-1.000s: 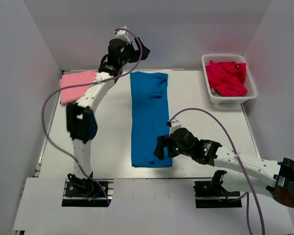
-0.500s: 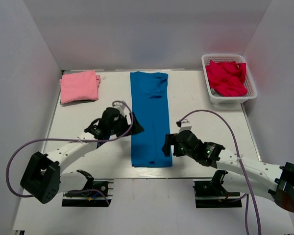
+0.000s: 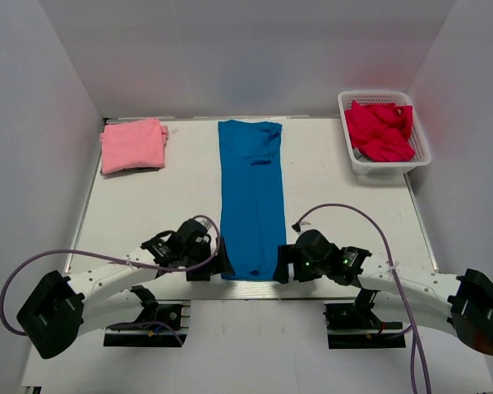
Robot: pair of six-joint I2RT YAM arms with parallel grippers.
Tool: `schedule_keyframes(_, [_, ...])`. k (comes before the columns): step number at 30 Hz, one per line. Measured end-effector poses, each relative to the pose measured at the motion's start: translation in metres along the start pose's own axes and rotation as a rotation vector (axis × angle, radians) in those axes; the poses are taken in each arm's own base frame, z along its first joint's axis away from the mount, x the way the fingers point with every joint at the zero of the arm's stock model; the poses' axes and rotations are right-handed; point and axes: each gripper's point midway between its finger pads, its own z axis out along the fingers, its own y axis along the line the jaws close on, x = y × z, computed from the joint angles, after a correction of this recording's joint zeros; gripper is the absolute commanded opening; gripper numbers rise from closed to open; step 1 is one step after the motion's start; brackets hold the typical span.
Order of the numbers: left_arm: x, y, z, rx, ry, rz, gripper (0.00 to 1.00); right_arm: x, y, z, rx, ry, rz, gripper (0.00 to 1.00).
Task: Fold and stack the t-shirts
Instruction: Grab the bottom of the folded rectangular tshirt with both arms
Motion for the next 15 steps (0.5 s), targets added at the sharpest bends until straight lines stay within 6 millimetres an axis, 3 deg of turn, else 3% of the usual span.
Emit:
schedule_keyframes(2, [0.019,0.016,0.002,-0.050,0.060,-0.035,1.00,0.001,0.006,0.002,-0.029,0.009,0.014,0.90])
schedule_keyframes(8, [0.023,0.017,0.001,-0.069,0.053,-0.037,0.95,-0.001,0.017,0.007,-0.074,0.016,0.029,0.90])
schedule_keyframes(10, [0.025,0.016,0.004,-0.071,0.062,-0.039,0.89,-0.002,0.018,0.008,-0.077,0.014,0.034,0.89])
schedule_keyframes(13, [0.025,0.010,0.011,-0.072,0.080,-0.029,0.83,-0.003,0.017,0.009,-0.066,0.010,0.045,0.78])
schedule_keyframes(15, [0.024,0.005,0.016,-0.072,0.091,-0.022,0.74,-0.003,0.015,0.011,-0.058,0.011,0.052,0.76])
